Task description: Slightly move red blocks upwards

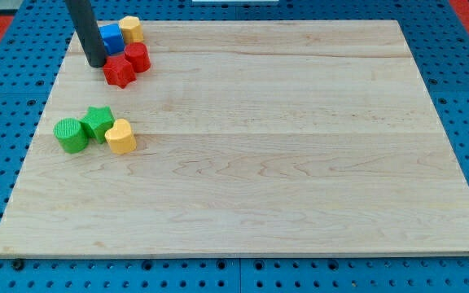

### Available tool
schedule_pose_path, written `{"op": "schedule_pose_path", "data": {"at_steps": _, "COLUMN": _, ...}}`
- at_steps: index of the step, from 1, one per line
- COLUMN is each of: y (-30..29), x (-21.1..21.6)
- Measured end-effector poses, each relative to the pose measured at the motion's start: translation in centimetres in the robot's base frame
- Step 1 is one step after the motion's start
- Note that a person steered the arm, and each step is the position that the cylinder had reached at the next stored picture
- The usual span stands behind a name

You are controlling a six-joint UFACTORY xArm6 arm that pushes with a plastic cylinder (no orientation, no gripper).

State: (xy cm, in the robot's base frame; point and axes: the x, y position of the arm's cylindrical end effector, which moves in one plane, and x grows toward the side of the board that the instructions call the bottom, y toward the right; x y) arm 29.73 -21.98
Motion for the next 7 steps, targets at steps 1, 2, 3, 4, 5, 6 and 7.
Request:
{"op": "schedule_pose_path", "data": {"at_steps": 1, "y": 0.0, "x": 0.0}}
{"op": "schedule_pose_path", "data": {"at_steps": 2, "y": 0.0, "x": 0.1}}
{"op": "schedule_pose_path", "data": {"at_steps": 3, "y": -1.9, "x": 3.2}}
{"op": "schedule_pose_path", "data": {"at_steps": 4, "y": -2.5, "x": 4.5}}
{"op": "schedule_pose_path", "data": {"at_steps": 5, "y": 2.0, "x": 7.3}}
{"op": "schedule_pose_path", "data": {"at_steps": 6, "y": 4.9, "x": 7.3}}
{"op": "schedule_pose_path", "data": {"at_steps": 7, "y": 4.9, "x": 5.6}}
